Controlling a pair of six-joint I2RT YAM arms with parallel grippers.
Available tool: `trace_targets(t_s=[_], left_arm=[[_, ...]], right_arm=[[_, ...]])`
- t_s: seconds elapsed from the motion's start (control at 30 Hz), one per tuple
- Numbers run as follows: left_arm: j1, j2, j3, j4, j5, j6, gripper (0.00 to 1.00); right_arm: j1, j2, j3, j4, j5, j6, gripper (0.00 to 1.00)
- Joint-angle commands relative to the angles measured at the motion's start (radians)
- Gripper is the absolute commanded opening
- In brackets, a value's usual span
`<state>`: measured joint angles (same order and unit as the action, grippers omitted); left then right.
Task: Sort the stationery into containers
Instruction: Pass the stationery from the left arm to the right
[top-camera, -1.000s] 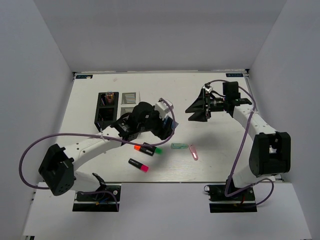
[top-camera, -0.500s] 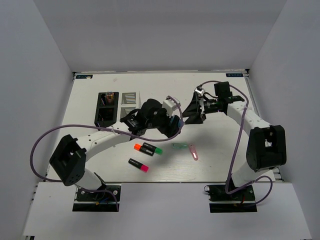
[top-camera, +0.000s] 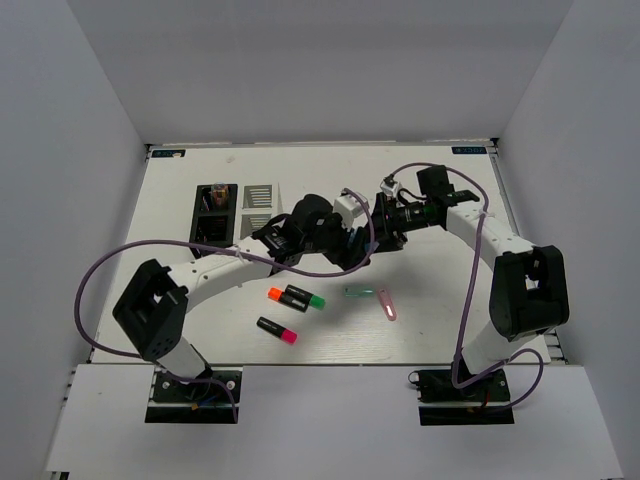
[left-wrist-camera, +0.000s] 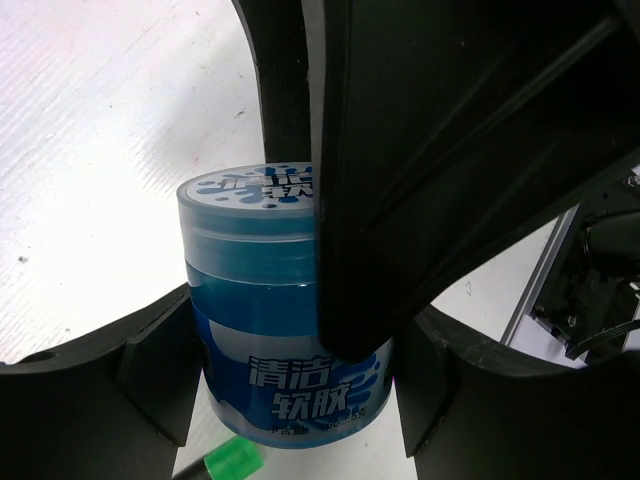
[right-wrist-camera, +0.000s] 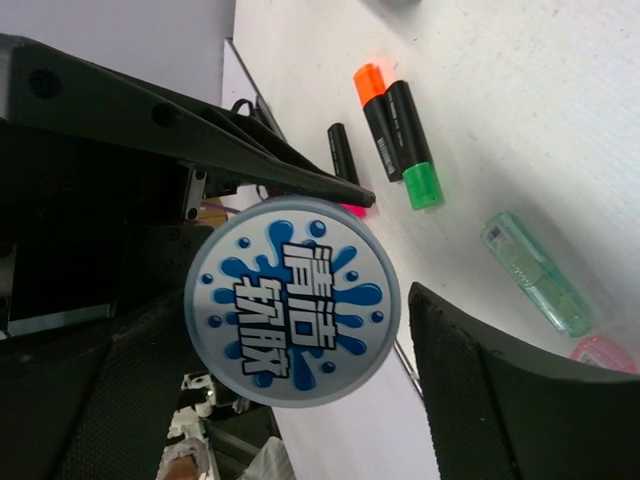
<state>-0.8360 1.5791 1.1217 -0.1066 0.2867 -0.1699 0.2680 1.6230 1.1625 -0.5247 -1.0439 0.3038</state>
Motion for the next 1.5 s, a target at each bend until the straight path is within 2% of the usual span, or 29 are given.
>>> trace_targets(t_s=[0.0, 0.03, 0.2, 0.27, 0.3, 0.33, 0.4, 0.43, 0.53, 0.57, 0.6, 0.63, 0.73, 0.77, 1.0, 1.1, 1.23, 1.33, 1.47], left_arm=[[-0.008, -0.011, 0.049, 0.074, 0.035, -0.019, 0.00], [-0.008, -0.008, 0.047, 0.079, 0.037, -0.020, 0.00], [-0.009, 0.005, 0.047, 0.084, 0.035, -0.022, 0.00], [-0.011, 0.005, 0.049, 0.085, 0.037, -0.022, 0.00], [-0.009, 0.005, 0.050, 0.087, 0.039, -0.025, 0.00], [-0.009, 0.010, 0.053, 0.087, 0.037, -0.023, 0.00], [-0.009, 0.012, 0.061, 0.090, 0.035, -0.026, 0.00], [-0.009, 0.013, 0.069, 0.088, 0.037, -0.028, 0.00], [-0.008, 0.019, 0.078, 0.079, 0.028, -0.037, 0.01], [-0.009, 0.024, 0.082, 0.073, 0.023, -0.039, 0.10], [-0.011, 0.021, 0.093, 0.068, 0.022, -0.042, 0.27], [-0.011, 0.018, 0.092, 0.058, 0.019, -0.042, 0.64], [-0.011, -0.004, 0.072, 0.065, -0.012, -0.048, 0.96], [-0.012, -0.008, 0.069, 0.067, -0.017, -0.048, 0.99], [-0.012, -0.047, 0.058, 0.031, -0.035, -0.046, 0.99], [-0.011, -0.093, 0.058, -0.013, -0.092, -0.014, 0.99], [-0.009, -0.186, 0.104, -0.175, -0.274, 0.047, 0.99], [0.023, -0.255, 0.113, -0.275, -0.323, 0.067, 0.99], [0.086, -0.338, 0.092, -0.373, -0.377, 0.056, 0.99]], right_arm=[[0.007, -0.012, 0.028, 0.034, 0.038, -0.028, 0.84], [0.007, -0.015, 0.022, 0.040, 0.044, -0.026, 0.84], [0.008, -0.031, 0.014, 0.054, 0.045, -0.034, 0.69], [-0.012, -0.026, 0.012, 0.057, 0.035, -0.028, 0.58], [0.009, -0.025, 0.014, 0.058, 0.016, -0.026, 0.50], [0.010, -0.022, 0.014, 0.058, 0.001, -0.017, 0.35], [0.008, -0.009, 0.014, 0.069, -0.031, -0.015, 0.16], [0.008, -0.005, 0.016, 0.069, -0.050, -0.005, 0.00], [0.007, -0.002, 0.020, 0.072, -0.085, -0.003, 0.00], [0.007, -0.003, 0.023, 0.065, -0.090, -0.008, 0.00], [0.007, -0.006, 0.028, 0.060, -0.090, -0.023, 0.00], [0.010, -0.012, 0.048, 0.049, -0.087, -0.035, 0.00], [0.002, -0.018, 0.087, 0.015, -0.090, -0.057, 0.00], [0.002, -0.018, 0.098, -0.006, -0.090, -0.064, 0.00], [0.007, -0.012, 0.175, -0.046, -0.077, -0.066, 0.00], [0.008, 0.000, 0.232, -0.114, -0.033, -0.130, 0.00], [0.004, 0.050, 0.347, -0.187, 0.016, -0.178, 0.00], [0.007, 0.084, 0.402, -0.213, 0.005, -0.180, 0.00], [0.016, 0.100, 0.425, -0.155, 0.013, -0.129, 0.00]])
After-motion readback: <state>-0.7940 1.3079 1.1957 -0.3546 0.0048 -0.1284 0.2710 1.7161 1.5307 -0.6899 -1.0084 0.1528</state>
